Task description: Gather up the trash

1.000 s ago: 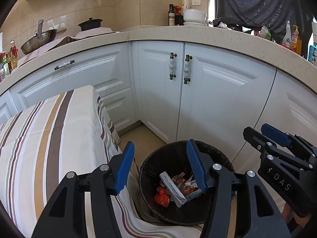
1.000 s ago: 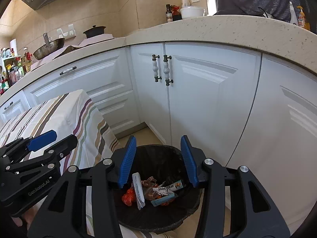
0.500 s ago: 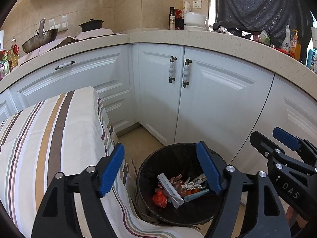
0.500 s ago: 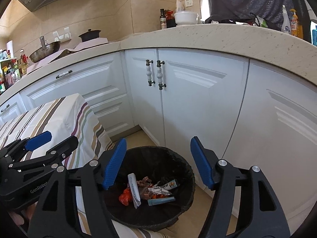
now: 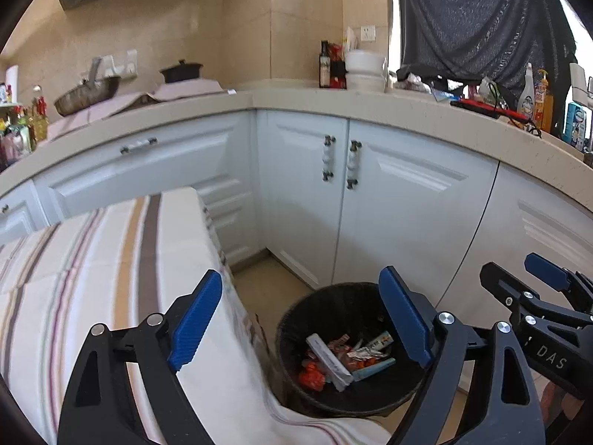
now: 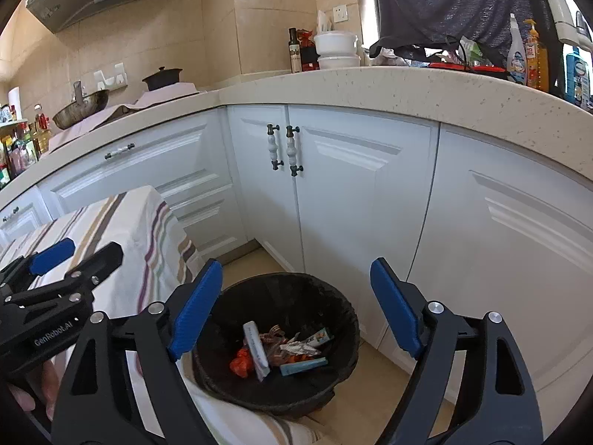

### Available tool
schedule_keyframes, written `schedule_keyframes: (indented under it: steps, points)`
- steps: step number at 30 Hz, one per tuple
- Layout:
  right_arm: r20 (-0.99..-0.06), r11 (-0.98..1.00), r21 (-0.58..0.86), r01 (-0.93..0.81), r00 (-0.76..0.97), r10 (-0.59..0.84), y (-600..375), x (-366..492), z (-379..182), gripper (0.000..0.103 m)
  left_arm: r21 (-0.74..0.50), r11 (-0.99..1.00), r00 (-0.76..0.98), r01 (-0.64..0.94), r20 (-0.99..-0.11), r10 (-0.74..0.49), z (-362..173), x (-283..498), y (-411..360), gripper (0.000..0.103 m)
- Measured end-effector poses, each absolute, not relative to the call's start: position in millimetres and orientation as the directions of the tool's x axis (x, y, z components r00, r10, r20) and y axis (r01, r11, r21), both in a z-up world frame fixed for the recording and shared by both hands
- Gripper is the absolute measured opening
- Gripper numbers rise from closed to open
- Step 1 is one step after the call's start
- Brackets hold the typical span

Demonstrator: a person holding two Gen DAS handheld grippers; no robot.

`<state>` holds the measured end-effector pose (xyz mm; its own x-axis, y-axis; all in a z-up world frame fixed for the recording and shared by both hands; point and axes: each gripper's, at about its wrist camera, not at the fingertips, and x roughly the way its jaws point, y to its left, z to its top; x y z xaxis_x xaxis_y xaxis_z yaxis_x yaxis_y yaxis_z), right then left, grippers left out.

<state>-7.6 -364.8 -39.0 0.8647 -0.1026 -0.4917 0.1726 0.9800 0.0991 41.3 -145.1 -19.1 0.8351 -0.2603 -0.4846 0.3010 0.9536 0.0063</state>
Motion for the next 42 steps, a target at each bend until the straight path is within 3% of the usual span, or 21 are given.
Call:
schedule_keyframes:
  steps: [24,42]
  points:
    - [-0.388,0.991,0.015,0.130,0.915,-0.114,-292,-89,19,0.088,0.011,0.977,0.900,0.212,-0.391,-0.191,22,-33,-51,0.087]
    - [-0.338,0.992,-0.003,0.122,0.934,-0.116,-274,-109,34,0.088,-0.028,0.979,0.903,0.201,-0.383,-0.196,30,-47,-28,0.087]
